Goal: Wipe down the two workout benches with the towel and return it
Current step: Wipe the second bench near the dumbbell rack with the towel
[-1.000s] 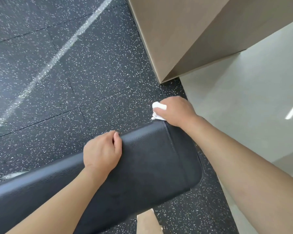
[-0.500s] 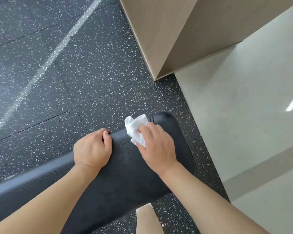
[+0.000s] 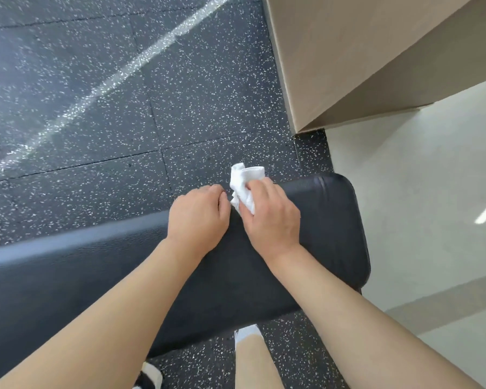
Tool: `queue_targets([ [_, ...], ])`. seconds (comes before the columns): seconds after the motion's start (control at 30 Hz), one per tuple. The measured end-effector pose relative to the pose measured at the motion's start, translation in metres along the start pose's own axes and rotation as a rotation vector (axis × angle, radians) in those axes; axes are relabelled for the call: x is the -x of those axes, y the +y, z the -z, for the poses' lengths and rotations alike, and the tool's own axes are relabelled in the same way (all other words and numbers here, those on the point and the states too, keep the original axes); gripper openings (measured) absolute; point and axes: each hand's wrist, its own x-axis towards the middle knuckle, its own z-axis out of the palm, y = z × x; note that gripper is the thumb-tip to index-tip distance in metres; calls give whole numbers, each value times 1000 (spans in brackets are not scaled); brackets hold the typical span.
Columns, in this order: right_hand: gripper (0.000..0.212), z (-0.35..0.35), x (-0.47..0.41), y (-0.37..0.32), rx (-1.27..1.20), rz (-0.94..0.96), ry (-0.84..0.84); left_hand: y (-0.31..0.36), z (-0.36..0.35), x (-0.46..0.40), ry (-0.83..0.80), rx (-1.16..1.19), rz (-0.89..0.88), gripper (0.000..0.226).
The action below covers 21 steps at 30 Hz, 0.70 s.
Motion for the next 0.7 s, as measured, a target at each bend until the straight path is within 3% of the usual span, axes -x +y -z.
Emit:
queue_targets([
  [0.2, 19, -22, 15, -69, -2, -93, 41, -128, 29, 67, 96, -163, -31, 40],
  [0.47, 26, -75, 43, -230, 20, 98, 4, -280, 63, 131, 211, -191, 26, 42],
  [0.7, 17, -117, 91, -357, 16, 304, -29, -367, 86, 184, 254, -153, 129, 53],
])
